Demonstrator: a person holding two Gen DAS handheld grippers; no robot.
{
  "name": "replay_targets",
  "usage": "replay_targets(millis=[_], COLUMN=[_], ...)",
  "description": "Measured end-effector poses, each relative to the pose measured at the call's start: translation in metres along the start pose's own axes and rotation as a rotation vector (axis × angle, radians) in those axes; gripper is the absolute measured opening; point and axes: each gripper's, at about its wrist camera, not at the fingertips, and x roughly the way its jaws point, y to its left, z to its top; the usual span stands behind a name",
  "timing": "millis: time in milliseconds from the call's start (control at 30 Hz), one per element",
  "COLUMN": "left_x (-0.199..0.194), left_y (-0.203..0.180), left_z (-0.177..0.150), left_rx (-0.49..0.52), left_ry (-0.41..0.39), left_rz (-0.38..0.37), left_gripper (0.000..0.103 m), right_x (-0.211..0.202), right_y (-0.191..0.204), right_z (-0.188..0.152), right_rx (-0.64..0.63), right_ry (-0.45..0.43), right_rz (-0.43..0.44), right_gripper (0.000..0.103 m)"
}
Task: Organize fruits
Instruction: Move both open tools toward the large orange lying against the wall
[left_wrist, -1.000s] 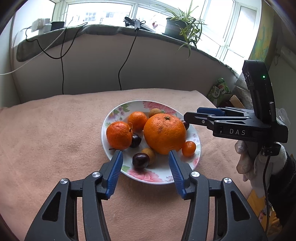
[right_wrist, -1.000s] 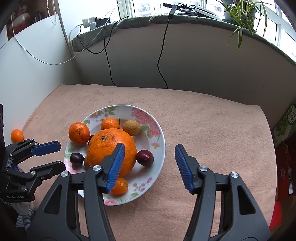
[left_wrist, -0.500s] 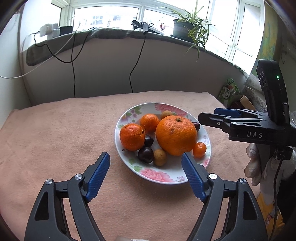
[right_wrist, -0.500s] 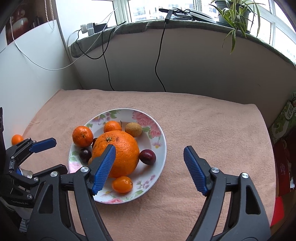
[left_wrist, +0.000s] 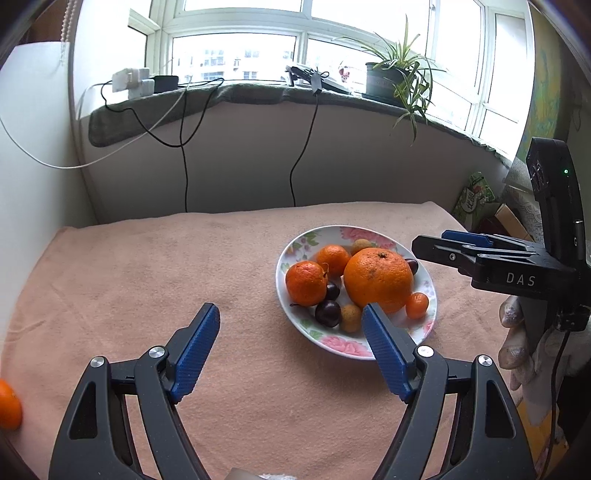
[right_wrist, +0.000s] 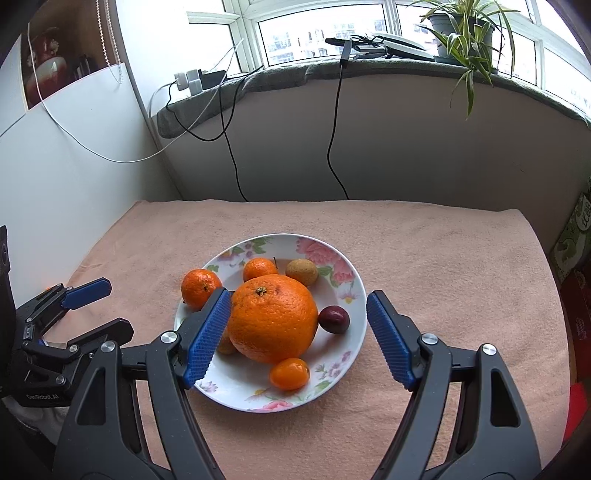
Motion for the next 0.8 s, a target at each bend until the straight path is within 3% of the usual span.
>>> replay_targets(millis=[133,167,267,800], left_x=[-0.012,-0.015,-0.024,-0.071], left_y=[0.011,0.014,0.025,0.088], left_z=[-0.002,-0.003,-0.007,-0.036], left_rx=[-0.021,-0.027,-0.051,-0.163], left_ry=[-0.019,-0.022,-0.031,-0.064], left_rz=[0.019,0.024,0.042,0.177], left_gripper=[0.080,0.080,0.080,0.080], right_x=[0.001,0.001,-0.002,0.015], right_y=[0.015,0.019,0.032,0.124], right_z=[0.004,0.004,0.006,0.016], right_rx=[-0.022,-0.029,-0.055,-0.208], right_ry=[0.004,0.001,-0.034,-0.047], right_rz=[-0.005,-0.008,-0.014,0.100], right_gripper=[0.081,0.088,0.096,0.097])
